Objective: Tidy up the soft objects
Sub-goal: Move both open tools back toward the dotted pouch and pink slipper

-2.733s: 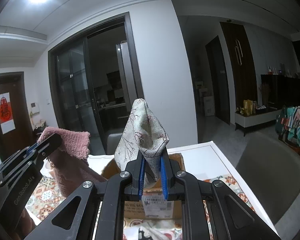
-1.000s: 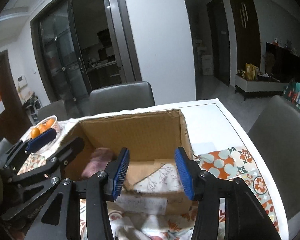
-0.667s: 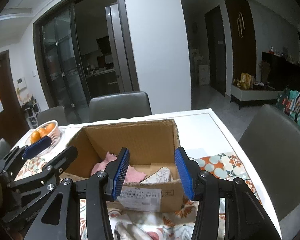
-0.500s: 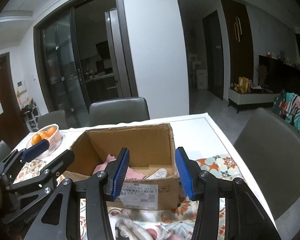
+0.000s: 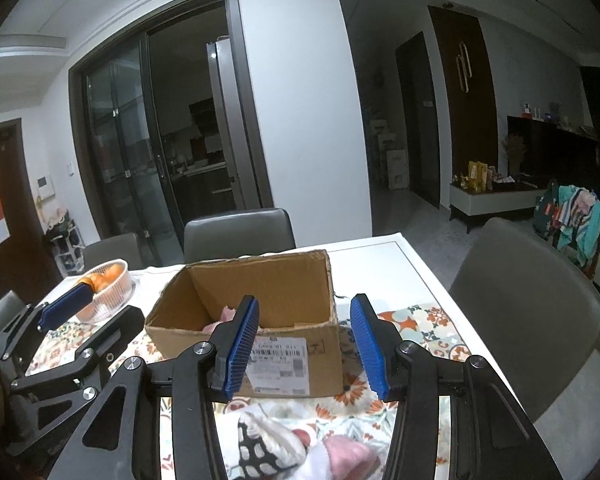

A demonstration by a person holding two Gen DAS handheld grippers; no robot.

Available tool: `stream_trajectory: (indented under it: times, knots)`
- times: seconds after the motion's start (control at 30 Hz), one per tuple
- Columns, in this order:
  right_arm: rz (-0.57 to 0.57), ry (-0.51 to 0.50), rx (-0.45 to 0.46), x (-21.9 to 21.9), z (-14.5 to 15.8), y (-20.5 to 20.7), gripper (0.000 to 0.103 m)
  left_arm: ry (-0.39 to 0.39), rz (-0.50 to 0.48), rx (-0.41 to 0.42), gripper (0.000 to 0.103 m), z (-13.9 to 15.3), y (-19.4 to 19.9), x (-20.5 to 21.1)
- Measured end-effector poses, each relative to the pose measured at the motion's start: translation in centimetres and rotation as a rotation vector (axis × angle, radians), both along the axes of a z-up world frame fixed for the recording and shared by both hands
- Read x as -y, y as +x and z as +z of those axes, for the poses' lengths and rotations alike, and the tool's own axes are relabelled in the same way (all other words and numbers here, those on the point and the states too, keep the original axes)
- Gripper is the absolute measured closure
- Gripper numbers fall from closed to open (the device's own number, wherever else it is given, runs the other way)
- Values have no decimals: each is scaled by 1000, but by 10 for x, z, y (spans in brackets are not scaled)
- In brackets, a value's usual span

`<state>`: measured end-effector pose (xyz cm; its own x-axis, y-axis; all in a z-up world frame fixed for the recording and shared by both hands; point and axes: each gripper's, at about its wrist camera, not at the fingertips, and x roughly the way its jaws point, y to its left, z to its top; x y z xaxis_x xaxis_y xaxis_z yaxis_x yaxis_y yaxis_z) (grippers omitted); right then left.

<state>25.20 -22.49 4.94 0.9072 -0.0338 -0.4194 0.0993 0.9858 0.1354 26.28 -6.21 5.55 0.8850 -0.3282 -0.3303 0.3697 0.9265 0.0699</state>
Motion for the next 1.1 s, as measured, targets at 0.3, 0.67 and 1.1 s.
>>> stream_trajectory:
  times: [0.3, 0.67, 1.1]
  knots:
    - [-16, 17, -11, 7, -11, -25, 54, 5, -13, -15, 30, -10, -22, 3]
    - [-11, 27, -79, 6, -39, -42, 54, 33, -33, -83, 30, -37, -38, 8]
    - [-6, 58, -186, 3, -74, -53, 54, 58, -54, -194, 29, -74, -45, 9]
